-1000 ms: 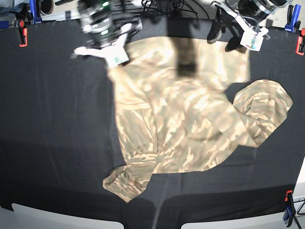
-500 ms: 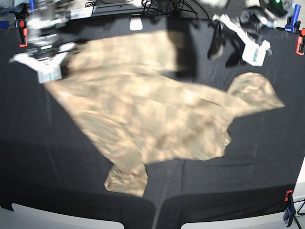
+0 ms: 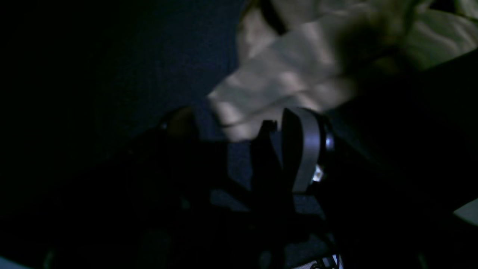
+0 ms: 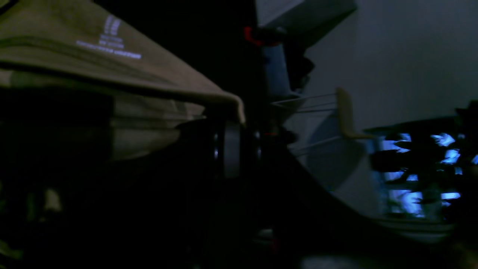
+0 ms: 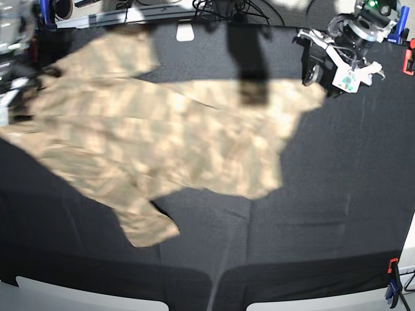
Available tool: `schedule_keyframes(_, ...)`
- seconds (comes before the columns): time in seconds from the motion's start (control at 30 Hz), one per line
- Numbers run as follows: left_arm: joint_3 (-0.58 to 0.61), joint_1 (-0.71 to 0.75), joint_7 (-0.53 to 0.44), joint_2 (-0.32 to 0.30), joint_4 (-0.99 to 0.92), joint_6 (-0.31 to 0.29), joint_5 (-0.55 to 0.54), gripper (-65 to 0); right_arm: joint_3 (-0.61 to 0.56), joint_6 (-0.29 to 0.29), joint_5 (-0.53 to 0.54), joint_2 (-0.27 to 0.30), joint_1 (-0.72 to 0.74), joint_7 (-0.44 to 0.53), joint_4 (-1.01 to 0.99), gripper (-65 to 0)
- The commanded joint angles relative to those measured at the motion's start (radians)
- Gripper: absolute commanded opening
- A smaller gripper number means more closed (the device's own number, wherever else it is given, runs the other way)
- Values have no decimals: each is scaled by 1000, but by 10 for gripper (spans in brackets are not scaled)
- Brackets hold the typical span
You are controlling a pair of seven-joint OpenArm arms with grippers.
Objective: Layout the t-shirt on the table in an organized manner, then fold the t-shirt properly
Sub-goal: 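Lift the shirt with the right gripper and fling it across the table, then grasp the shirt's hem corner with the left gripper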
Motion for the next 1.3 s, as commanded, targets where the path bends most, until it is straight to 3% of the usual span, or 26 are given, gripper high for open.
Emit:
schedule_keyframes(0.0,-5,3,-27,-6,19,4,-8,-305,29,-11,-19,35,2,5,8,-650)
schedule_keyframes(0.17,-5,-26,-63,-6,19,4,-9,-305,84,5,26,86,-1,-43,-24,-650)
schedule_keyframes(0.3,-5,-90,-31,-6,19,4,-17,-305,95,5,34,89,0,-47,-48,-650)
schedule_keyframes(0.43,-5,-184,5,-6,19,3,-154,-305,95,5,34,86,0,-47,-51,-650)
schedule_keyframes(0.53,-5,-279,70,-6,19,3,-277,-305,95,3,33,87,0,-42,-51,-490)
schedule_keyframes(0.6,-4,-352,140,-6,17,2,-366,-305,95,3,34,87,0,-45,-51,-420)
schedule_keyframes(0.73,16,-491,236,-6,-21,0,-464,-305,95,3,34,84,0,-68,-50,-412)
schedule_keyframes(0.9,132,-617,237,-5,-214,0,-466,-305,95,2,116,76,-1,-62,-23,-413)
schedule_keyframes(1.03,274,-743,251,-2,-443,0,-542,-305,95,3,192,76,0,-70,6,-413)
schedule_keyframes(1.27,370,-951,262,85,-777,-27,-541,-305,95,3,191,76,0,-79,13,-413)
